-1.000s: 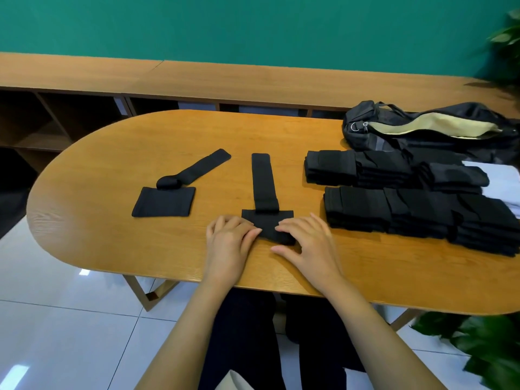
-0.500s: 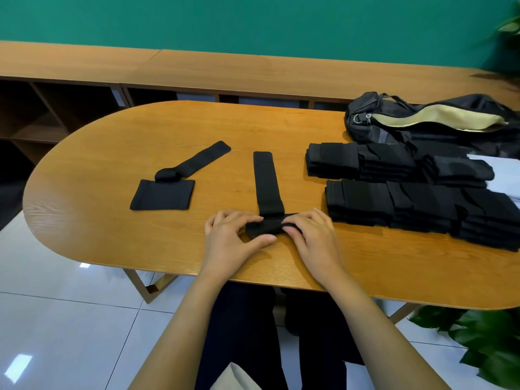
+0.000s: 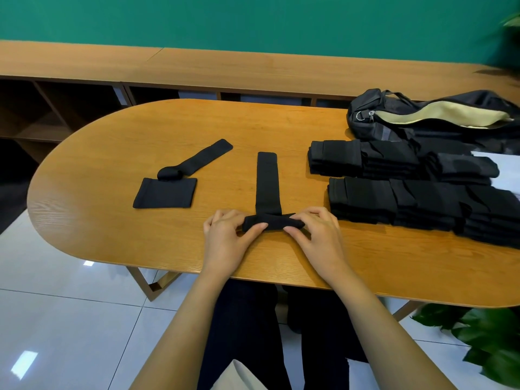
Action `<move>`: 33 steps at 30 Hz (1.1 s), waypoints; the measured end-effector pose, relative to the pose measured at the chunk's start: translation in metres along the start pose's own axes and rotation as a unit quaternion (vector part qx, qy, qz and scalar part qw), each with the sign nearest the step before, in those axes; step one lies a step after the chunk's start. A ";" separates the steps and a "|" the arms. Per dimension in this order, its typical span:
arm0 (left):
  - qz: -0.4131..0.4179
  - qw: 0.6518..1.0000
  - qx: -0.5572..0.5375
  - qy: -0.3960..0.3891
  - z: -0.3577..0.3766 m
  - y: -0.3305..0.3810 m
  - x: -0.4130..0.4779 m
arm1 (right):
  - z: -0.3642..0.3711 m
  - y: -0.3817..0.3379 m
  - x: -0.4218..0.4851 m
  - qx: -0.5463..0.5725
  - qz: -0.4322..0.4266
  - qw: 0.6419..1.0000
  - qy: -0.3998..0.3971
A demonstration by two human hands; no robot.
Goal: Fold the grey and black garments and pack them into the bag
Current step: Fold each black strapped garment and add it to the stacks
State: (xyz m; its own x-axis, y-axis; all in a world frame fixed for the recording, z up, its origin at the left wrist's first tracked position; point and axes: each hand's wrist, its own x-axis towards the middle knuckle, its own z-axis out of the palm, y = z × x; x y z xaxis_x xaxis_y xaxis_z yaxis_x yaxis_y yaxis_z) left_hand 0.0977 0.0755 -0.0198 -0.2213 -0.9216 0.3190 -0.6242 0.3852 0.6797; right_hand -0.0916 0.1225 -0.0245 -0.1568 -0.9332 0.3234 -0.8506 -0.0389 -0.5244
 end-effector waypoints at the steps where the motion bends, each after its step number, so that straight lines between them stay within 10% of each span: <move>1: 0.002 1.000 0.000 -0.004 0.000 0.000 0.000 | 0.000 0.000 0.000 0.003 0.010 1.000 0.006; 33: -0.053 0.997 0.000 0.048 0.001 0.002 -0.002 | 0.002 0.001 0.000 0.052 0.048 0.996 0.054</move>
State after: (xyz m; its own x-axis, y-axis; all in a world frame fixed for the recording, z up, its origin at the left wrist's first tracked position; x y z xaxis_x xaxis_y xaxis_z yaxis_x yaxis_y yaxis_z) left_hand 0.0965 0.0782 -0.0200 -0.0809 -0.9485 0.3062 -0.6400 0.2849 0.7136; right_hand -0.0916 0.1222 -0.0267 -0.2919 -0.8908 0.3483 -0.7739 0.0059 -0.6333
